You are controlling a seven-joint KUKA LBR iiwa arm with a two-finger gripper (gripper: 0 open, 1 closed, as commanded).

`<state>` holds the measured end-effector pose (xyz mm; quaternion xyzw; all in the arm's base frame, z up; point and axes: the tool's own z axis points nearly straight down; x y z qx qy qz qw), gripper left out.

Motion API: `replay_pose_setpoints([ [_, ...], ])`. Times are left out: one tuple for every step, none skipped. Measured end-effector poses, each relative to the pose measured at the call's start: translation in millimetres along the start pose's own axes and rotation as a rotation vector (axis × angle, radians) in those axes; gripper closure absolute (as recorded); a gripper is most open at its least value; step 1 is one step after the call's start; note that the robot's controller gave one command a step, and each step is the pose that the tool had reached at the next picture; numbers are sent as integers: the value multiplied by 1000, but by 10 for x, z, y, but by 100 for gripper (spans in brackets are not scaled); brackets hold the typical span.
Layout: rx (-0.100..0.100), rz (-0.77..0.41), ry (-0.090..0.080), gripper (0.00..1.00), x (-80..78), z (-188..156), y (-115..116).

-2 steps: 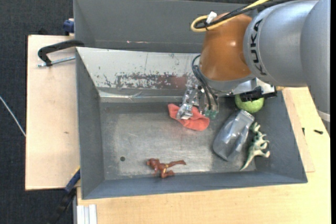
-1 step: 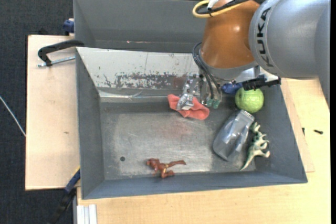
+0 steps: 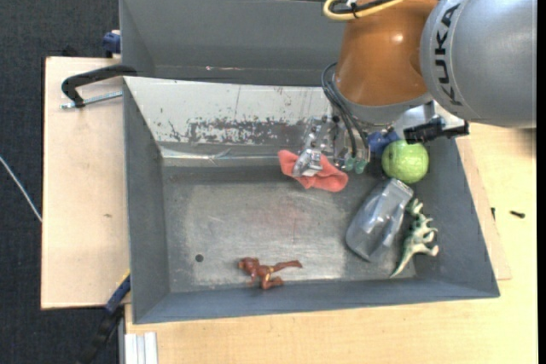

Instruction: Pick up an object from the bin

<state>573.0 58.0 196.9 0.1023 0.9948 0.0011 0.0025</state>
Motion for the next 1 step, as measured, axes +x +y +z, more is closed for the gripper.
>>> replay_pose_setpoints([
  [0, 0, 0, 100, -104, -234, 102],
])
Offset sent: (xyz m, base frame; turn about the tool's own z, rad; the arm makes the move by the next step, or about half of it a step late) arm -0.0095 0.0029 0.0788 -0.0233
